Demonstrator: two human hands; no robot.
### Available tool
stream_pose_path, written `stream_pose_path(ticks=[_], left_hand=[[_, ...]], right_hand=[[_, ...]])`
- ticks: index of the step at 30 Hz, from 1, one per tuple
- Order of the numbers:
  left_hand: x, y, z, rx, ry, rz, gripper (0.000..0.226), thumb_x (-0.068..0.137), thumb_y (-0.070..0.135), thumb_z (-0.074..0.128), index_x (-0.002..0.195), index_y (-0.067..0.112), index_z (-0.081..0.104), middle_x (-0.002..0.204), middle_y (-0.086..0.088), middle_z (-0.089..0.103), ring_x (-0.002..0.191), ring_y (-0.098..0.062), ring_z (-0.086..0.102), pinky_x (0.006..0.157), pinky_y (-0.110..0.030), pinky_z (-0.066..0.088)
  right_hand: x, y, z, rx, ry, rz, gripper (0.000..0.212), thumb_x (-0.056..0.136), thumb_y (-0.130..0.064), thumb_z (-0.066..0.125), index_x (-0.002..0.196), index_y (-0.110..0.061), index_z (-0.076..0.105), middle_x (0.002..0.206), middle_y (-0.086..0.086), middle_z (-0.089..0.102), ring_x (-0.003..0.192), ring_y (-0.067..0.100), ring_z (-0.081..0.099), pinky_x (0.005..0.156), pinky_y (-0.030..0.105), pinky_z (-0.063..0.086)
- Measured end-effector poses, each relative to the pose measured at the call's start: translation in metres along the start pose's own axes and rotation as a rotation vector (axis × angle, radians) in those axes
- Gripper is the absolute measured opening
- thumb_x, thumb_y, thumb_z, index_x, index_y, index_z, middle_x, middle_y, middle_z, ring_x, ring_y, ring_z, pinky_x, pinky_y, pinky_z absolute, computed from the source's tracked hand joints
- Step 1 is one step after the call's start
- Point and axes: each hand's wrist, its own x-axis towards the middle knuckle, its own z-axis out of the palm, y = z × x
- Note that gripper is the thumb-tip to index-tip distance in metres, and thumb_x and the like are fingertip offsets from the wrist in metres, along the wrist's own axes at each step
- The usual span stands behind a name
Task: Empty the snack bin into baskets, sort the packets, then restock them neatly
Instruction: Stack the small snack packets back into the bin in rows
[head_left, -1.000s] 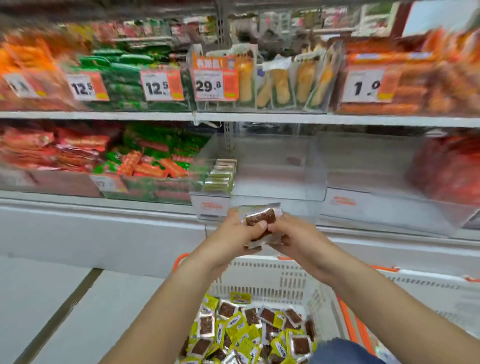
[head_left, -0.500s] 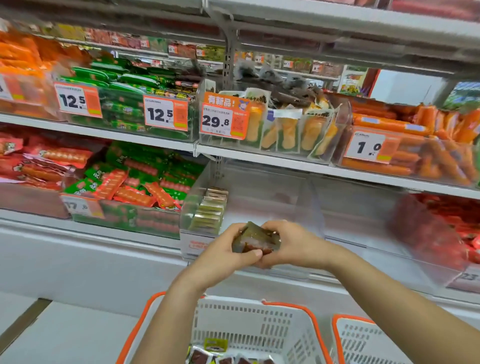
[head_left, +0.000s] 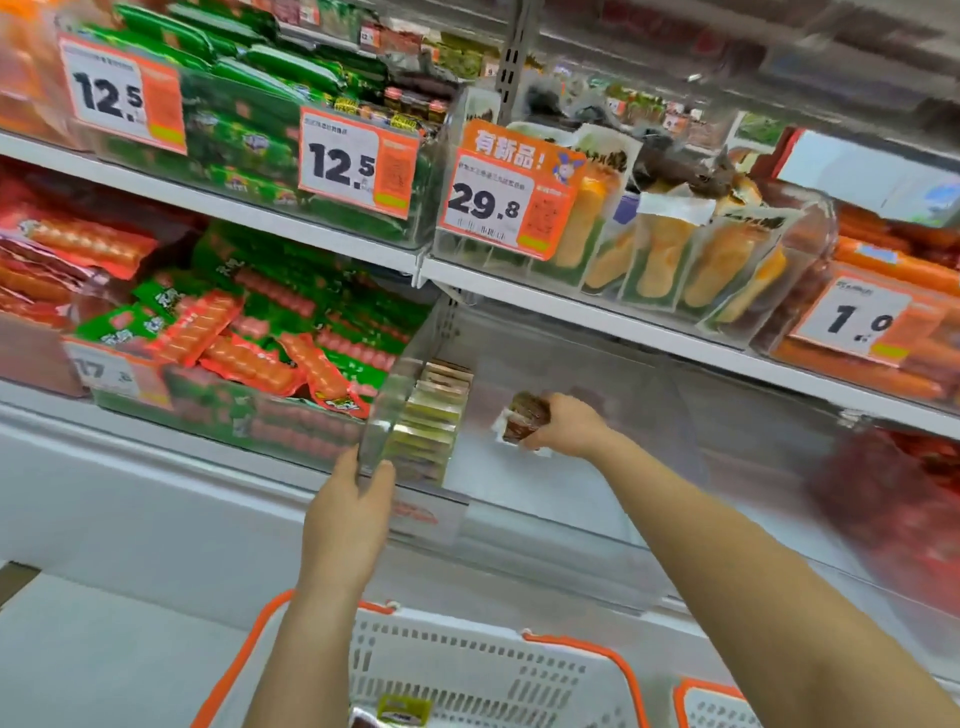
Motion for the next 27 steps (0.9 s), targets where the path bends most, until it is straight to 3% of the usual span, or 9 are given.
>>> stream_pose_path(ticks=[4, 7, 12, 17, 20, 25, 27], left_hand=[[0.003, 0.003, 0.005, -0.008, 0.021, -0.011, 0.028, 0.098, 0.027, 0.045, 0.12, 0.014, 0.056, 0.09, -0.007, 0.057, 0.087, -0.028, 0.05, 0.07, -0.035, 0.034], [0.005, 0.004, 0.008, 0.01, 0.031, -0.023, 0.029, 0.098, 0.027, 0.044, 0.123, 0.017, 0.054, 0.091, -0.006, 0.055, 0.087, -0.027, 0.048, 0.071, -0.034, 0.032], [0.007, 0.005, 0.009, 0.019, 0.053, -0.044, 0.03, 0.097, 0.026, 0.044, 0.124, 0.019, 0.054, 0.089, -0.005, 0.054, 0.088, -0.026, 0.047, 0.072, -0.033, 0.032], [0.006, 0.005, 0.011, 0.001, 0.05, -0.046, 0.029, 0.097, 0.026, 0.043, 0.123, 0.018, 0.053, 0.084, -0.001, 0.053, 0.089, -0.027, 0.049, 0.072, -0.034, 0.033], [0.005, 0.006, 0.011, -0.011, 0.05, -0.043, 0.03, 0.097, 0.025, 0.043, 0.126, 0.021, 0.052, 0.088, -0.003, 0.055, 0.09, -0.027, 0.049, 0.073, -0.033, 0.033], [0.004, 0.007, 0.01, -0.033, 0.035, -0.03, 0.03, 0.098, 0.025, 0.042, 0.126, 0.021, 0.052, 0.088, 0.001, 0.054, 0.091, -0.024, 0.049, 0.074, -0.032, 0.033], [0.003, 0.008, 0.009, -0.045, 0.033, -0.031, 0.031, 0.099, 0.025, 0.042, 0.128, 0.023, 0.051, 0.091, 0.0, 0.055, 0.093, -0.023, 0.049, 0.075, -0.032, 0.033]], right_hand=[[0.042, -0.009, 0.013, 0.029, -0.046, 0.008, 0.063, 0.075, -0.029, 0.076, 0.128, -0.012, 0.047, 0.121, 0.008, 0.058, 0.107, 0.027, 0.057, 0.087, 0.036, 0.051], [0.066, -0.021, 0.021, 0.036, -0.071, 0.006, 0.059, 0.074, -0.025, 0.076, 0.125, -0.012, 0.049, 0.115, 0.009, 0.059, 0.102, 0.027, 0.058, 0.088, 0.037, 0.052], [0.086, -0.025, 0.029, 0.035, -0.056, 0.071, 0.048, 0.072, -0.018, 0.075, 0.115, -0.008, 0.055, 0.104, 0.009, 0.061, 0.09, 0.025, 0.058, 0.068, 0.027, 0.046], [0.085, -0.018, 0.037, 0.175, -0.089, 0.052, 0.048, 0.071, -0.037, 0.079, 0.106, -0.013, 0.056, 0.097, 0.005, 0.066, 0.088, 0.022, 0.063, 0.073, 0.031, 0.051], [0.086, -0.018, 0.041, 0.124, -0.005, 0.053, 0.046, 0.074, -0.041, 0.075, 0.104, -0.015, 0.054, 0.098, 0.004, 0.064, 0.087, 0.022, 0.061, 0.064, 0.027, 0.045], [0.09, -0.023, 0.043, 0.248, 0.184, 0.265, 0.091, 0.066, -0.042, 0.084, 0.134, -0.004, 0.036, 0.13, 0.016, 0.05, 0.116, 0.031, 0.054, 0.085, 0.035, 0.049], [0.088, -0.027, 0.047, 0.311, 0.214, 0.306, 0.099, 0.067, -0.039, 0.084, 0.138, -0.001, 0.027, 0.135, 0.017, 0.046, 0.121, 0.032, 0.051, 0.089, 0.035, 0.047]])
